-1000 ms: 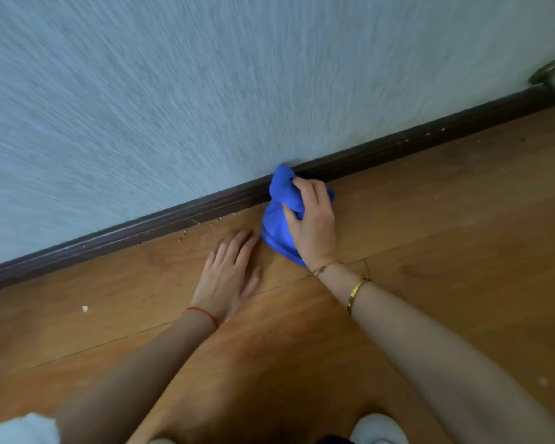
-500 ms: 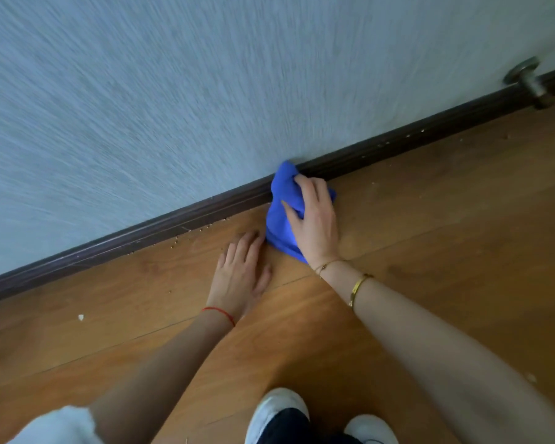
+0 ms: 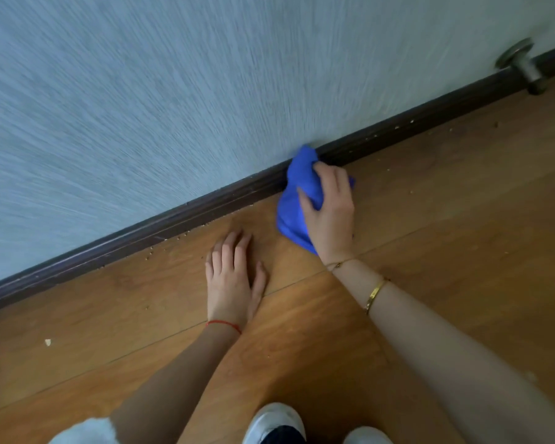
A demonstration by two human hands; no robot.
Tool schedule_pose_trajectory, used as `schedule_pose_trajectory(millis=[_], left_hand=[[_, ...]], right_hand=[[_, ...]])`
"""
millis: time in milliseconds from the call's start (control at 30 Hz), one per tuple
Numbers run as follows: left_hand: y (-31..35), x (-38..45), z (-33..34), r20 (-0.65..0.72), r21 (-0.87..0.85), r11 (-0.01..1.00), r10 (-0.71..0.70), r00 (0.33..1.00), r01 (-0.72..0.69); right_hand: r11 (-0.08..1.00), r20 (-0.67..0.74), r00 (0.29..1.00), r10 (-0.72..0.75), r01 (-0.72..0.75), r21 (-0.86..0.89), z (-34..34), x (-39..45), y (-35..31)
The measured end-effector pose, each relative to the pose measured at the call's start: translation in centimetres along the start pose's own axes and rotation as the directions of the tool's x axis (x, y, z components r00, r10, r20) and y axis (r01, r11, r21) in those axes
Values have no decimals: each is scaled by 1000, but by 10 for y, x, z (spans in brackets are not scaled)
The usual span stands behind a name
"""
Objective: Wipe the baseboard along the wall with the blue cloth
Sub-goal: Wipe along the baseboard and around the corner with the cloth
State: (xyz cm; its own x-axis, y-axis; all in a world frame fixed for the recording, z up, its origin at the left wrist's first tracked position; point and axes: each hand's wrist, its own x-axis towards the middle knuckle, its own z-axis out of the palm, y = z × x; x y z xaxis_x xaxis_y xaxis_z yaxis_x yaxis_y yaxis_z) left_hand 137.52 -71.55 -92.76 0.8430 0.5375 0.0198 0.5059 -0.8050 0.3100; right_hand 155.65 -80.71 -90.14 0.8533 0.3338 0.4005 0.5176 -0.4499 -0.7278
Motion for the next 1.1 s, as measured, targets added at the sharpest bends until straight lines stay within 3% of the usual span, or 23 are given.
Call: schedule_pose_trajectory(millis=[100,200,267,333,400,500,600,700,800,867,1000,1100], left_hand=[[0,-1,0,-9,-11,1000,6,1000,-6],[0,0,0,7,-5,1000,-3,1000,3],[0,-1,-1,25,2,1000,-8,1000,8],[0,-1,-2,27,2,1000,-8,1000,8],[1,-1,-2,24,-1,1000,-6,1000,6],[1,-1,0,-1,-1,1000,1,1000,-1],[1,-1,0,-19,0,1000,10,1000,-10],[1,-1,-2,6,0,1000,6,1000,-6],[1,-1,-3,29,-4,1000,-5,1000,5],[2,-1,-3,37,-4,1000,-6,999,6],[1,-1,-2,34,5,1000,-9,999,9],[0,-1,-2,25,14,1000,2,1000,-3]], right_hand=[[994,92,990,-108,109,-4,0,-4,2],[997,-46,996,80,-80,5,-17,10,20],[973,-197,953,230,-229,29,-27,28,32],[960,-241,930,277,-279,27,-27,37,31],[971,-184,954,235,-237,10,-19,29,22],[999,-15,999,30,-30,-31,-2,3,5],[996,73,994,-85,87,-29,4,-6,2],[999,0,999,46,-46,-6,-11,5,18],[964,-232,936,265,-266,26,-30,34,38],[951,-276,913,300,-310,9,-33,45,39],[987,-119,983,139,-147,-63,-22,25,23],[995,-39,997,59,-62,-82,-24,18,27]])
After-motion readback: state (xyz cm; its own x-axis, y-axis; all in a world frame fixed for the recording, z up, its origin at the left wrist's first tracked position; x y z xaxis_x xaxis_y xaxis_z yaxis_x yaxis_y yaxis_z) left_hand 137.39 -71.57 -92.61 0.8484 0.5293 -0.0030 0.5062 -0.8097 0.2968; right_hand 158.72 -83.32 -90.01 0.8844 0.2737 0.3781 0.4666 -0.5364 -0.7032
